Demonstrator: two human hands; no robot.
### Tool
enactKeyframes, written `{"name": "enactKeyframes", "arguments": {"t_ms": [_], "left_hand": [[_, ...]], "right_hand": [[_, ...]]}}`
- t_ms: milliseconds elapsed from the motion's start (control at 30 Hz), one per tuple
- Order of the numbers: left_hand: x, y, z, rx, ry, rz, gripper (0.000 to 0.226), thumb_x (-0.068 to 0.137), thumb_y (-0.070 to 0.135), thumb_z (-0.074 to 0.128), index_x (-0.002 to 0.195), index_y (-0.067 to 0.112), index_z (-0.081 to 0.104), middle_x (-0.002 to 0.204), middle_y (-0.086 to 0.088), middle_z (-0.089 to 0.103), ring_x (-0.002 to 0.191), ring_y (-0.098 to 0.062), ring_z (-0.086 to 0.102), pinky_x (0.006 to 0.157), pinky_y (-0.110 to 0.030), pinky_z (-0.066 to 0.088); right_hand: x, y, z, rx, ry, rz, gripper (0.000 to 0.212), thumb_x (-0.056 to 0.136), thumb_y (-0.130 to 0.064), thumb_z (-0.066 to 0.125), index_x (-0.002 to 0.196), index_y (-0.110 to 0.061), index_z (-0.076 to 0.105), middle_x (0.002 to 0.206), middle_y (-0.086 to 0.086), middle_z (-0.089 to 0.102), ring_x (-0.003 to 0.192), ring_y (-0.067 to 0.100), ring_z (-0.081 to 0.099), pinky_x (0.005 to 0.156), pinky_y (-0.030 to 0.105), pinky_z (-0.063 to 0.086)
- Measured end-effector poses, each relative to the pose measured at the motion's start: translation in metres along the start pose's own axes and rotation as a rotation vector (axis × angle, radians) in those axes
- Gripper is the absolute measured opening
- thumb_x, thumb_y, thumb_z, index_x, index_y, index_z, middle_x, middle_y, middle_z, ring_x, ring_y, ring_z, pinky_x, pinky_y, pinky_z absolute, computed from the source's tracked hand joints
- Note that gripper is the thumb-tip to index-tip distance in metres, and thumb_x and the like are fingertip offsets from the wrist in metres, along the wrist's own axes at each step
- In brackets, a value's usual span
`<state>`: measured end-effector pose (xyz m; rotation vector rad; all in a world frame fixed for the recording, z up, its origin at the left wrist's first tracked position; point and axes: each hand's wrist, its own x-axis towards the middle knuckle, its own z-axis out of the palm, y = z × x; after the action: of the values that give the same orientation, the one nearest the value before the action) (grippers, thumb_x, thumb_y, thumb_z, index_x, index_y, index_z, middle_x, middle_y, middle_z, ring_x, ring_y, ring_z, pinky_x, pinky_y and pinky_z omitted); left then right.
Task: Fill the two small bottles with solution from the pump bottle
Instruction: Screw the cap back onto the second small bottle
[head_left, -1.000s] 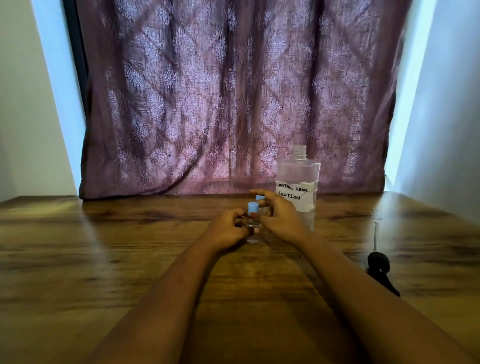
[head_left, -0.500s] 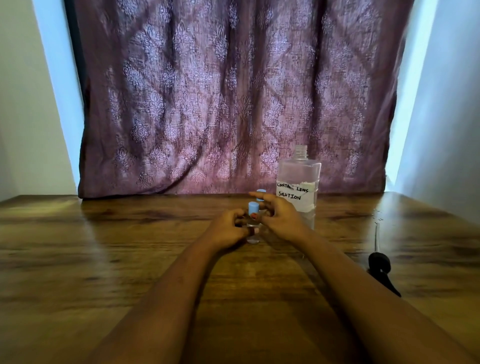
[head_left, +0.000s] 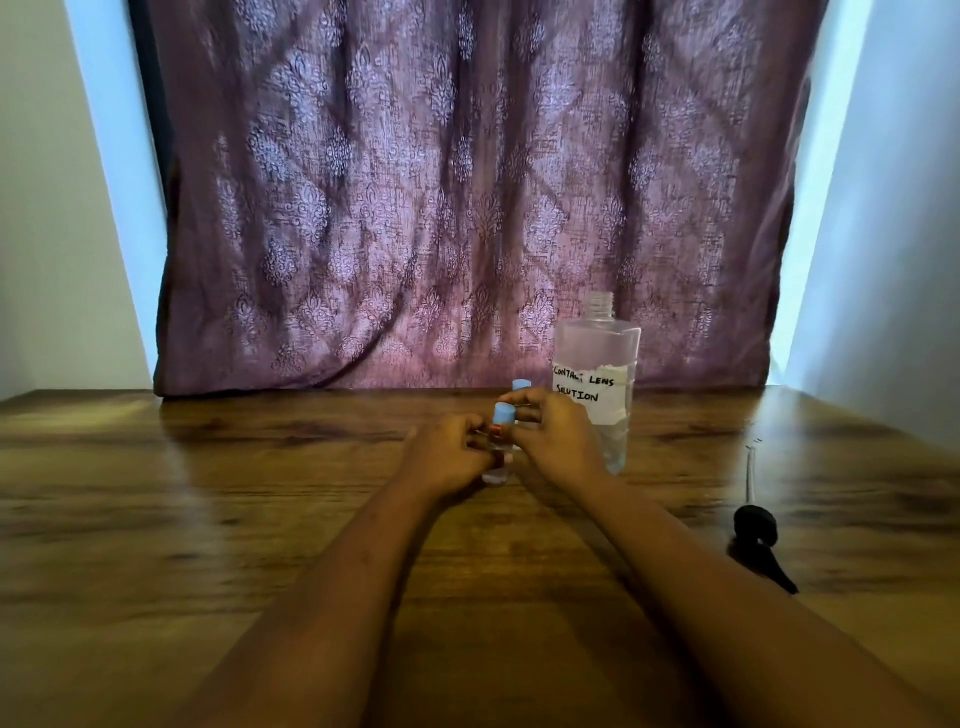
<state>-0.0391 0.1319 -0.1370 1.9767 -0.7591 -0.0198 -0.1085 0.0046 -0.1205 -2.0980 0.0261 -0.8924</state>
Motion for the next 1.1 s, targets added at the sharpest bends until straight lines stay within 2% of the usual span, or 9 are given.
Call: {"name": "enactKeyframes", "arguments": {"t_ms": [100, 167, 233, 533, 633, 733, 800, 900, 1100], "left_hand": [[0.0, -0.003, 0.0, -0.075, 0.047, -0.017, 0.039, 0.052, 0.044, 0.079, 0.089, 0.032, 0.073, 0.077, 0.002, 0.077, 0.077, -0.021, 0.074, 0.081, -0.051, 0.059], [0.001, -0.004, -0.002, -0.088, 0.083, -0.034, 0.038, 0.051, 0.042, 0.076, 0.088, 0.038, 0.072, 0.077, 0.004, 0.077, 0.077, -0.021, 0.074, 0.078, -0.051, 0.06], [0.005, -0.008, -0.004, -0.164, 0.091, -0.059, 0.041, 0.048, 0.033, 0.077, 0.087, 0.043, 0.071, 0.081, 0.005, 0.077, 0.081, -0.02, 0.074, 0.082, -0.051, 0.059], [0.008, -0.015, -0.012, -0.191, 0.087, -0.065, 0.054, 0.051, 0.008, 0.08, 0.091, 0.041, 0.065, 0.097, 0.002, 0.077, 0.095, -0.021, 0.071, 0.092, -0.054, 0.053], [0.008, -0.015, -0.021, -0.233, 0.158, -0.073, 0.058, 0.06, -0.002, 0.075, 0.101, 0.035, 0.058, 0.117, -0.007, 0.07, 0.099, -0.019, 0.068, 0.087, -0.051, 0.057], [0.008, -0.017, -0.025, -0.11, 0.255, -0.108, 0.053, 0.07, 0.0, 0.064, 0.106, 0.038, 0.056, 0.119, -0.002, 0.068, 0.106, -0.023, 0.065, 0.096, -0.055, 0.049], [0.01, -0.018, -0.025, -0.025, 0.319, -0.129, 0.049, 0.074, 0.0, 0.061, 0.106, 0.037, 0.057, 0.117, 0.001, 0.069, 0.108, -0.023, 0.064, 0.102, -0.055, 0.044], [0.01, -0.017, -0.024, 0.04, 0.372, -0.141, 0.036, 0.078, 0.009, 0.065, 0.104, 0.034, 0.061, 0.116, 0.004, 0.071, 0.106, -0.02, 0.065, 0.102, -0.052, 0.043], [0.011, -0.014, -0.018, 0.078, 0.342, -0.079, 0.025, 0.081, 0.017, 0.064, 0.104, 0.029, 0.064, 0.112, 0.0, 0.072, 0.105, -0.025, 0.065, 0.1, -0.051, 0.044]], "right_hand": [[-0.003, 0.001, 0.003, 0.198, -0.034, 0.076, 0.036, 0.077, -0.018, 0.073, 0.111, -0.018, 0.059, 0.096, -0.006, 0.065, 0.09, 0.007, 0.064, 0.067, 0.011, 0.052], [-0.005, 0.002, 0.007, 0.355, -0.106, 0.168, 0.047, 0.077, -0.019, 0.073, 0.119, -0.016, 0.054, 0.105, 0.002, 0.066, 0.095, 0.014, 0.065, 0.075, 0.024, 0.057], [-0.008, 0.004, 0.012, 0.282, -0.179, 0.191, 0.042, 0.079, -0.018, 0.071, 0.118, -0.014, 0.056, 0.108, 0.005, 0.067, 0.098, 0.018, 0.065, 0.083, 0.037, 0.056], [0.0, 0.003, 0.024, 0.129, -0.141, 0.169, 0.029, 0.086, -0.014, 0.064, 0.114, -0.012, 0.06, 0.103, 0.003, 0.067, 0.092, 0.013, 0.063, 0.079, 0.026, 0.053], [0.014, -0.001, 0.026, 0.023, -0.123, 0.14, 0.025, 0.087, -0.012, 0.062, 0.111, -0.005, 0.061, 0.088, -0.004, 0.062, 0.074, 0.003, 0.054, 0.056, 0.004, 0.04], [0.029, -0.005, 0.032, -0.105, -0.147, 0.143, 0.006, 0.089, -0.014, 0.06, 0.095, -0.013, 0.061, 0.079, -0.007, 0.052, 0.068, 0.007, 0.046, 0.046, 0.007, 0.034], [0.036, -0.004, 0.039, -0.124, -0.153, 0.146, 0.015, 0.089, -0.014, 0.059, 0.08, -0.024, 0.052, 0.07, -0.01, 0.045, 0.062, 0.004, 0.041, 0.043, 0.005, 0.034], [0.037, 0.003, 0.052, -0.093, -0.162, 0.204, 0.002, 0.089, -0.015, 0.06, 0.088, -0.016, 0.059, 0.077, -0.007, 0.051, 0.064, 0.005, 0.045, 0.039, 0.006, 0.034], [0.03, 0.006, 0.057, -0.007, -0.102, 0.258, 0.036, 0.086, -0.019, 0.064, 0.119, -0.009, 0.057, 0.112, 0.008, 0.065, 0.077, 0.006, 0.056, 0.054, 0.011, 0.042]]}}
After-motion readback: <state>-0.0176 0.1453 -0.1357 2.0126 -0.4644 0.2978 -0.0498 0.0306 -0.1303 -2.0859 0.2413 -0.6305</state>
